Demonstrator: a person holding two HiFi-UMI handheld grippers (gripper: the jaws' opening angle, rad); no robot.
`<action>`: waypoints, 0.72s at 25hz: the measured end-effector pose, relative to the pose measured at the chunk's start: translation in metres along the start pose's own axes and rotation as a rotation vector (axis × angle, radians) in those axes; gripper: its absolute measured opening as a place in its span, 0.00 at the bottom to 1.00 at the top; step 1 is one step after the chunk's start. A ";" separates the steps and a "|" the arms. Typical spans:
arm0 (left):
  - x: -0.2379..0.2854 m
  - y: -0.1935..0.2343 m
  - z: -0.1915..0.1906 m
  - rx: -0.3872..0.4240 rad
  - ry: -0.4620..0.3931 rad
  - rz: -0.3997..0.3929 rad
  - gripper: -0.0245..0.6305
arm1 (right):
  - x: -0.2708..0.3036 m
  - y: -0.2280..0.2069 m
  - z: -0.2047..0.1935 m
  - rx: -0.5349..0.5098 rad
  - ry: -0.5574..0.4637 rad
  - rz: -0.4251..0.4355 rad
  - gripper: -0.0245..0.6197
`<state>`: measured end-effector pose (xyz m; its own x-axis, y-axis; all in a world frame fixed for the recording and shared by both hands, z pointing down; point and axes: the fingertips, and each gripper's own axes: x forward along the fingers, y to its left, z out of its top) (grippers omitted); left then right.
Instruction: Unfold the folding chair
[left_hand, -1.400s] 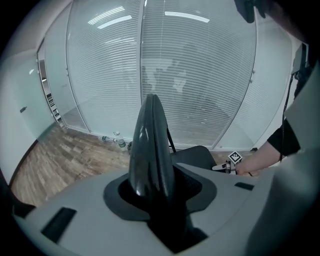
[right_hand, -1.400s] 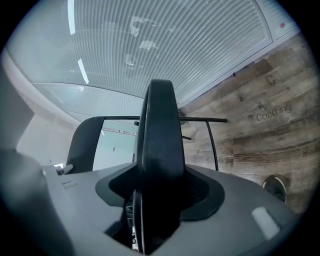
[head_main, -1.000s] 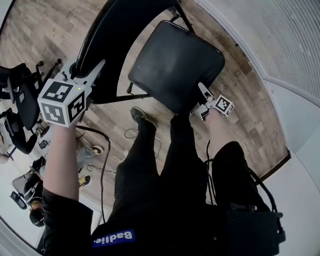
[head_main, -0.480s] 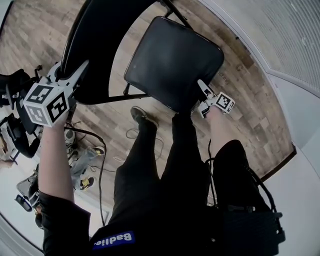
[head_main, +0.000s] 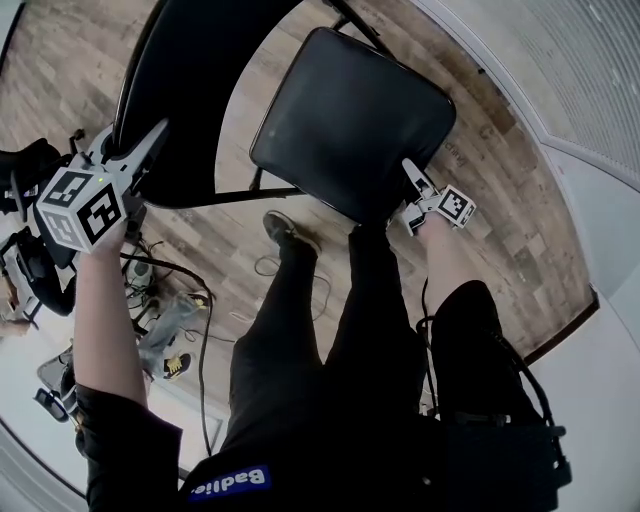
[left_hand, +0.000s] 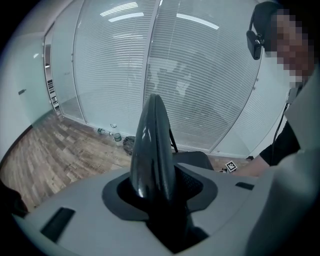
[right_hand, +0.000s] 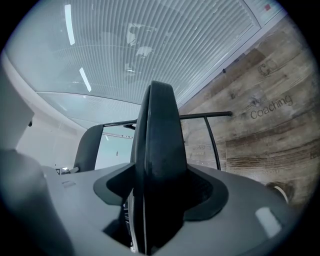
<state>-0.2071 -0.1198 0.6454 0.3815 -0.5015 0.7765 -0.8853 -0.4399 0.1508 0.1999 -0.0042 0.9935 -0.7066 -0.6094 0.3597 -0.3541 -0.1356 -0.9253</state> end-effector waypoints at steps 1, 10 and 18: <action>0.000 0.002 -0.001 -0.003 -0.002 -0.003 0.25 | 0.002 0.002 0.002 -0.030 0.001 0.025 0.45; 0.004 0.008 -0.008 -0.018 -0.009 -0.025 0.25 | 0.004 -0.005 0.000 -0.039 -0.002 0.079 0.46; 0.005 0.005 -0.006 -0.039 -0.005 -0.054 0.26 | -0.005 -0.008 0.000 0.015 -0.093 -0.047 0.49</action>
<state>-0.2117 -0.1200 0.6538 0.4302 -0.4819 0.7634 -0.8730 -0.4372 0.2159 0.2062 -0.0004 0.9994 -0.6291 -0.6722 0.3904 -0.3757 -0.1768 -0.9097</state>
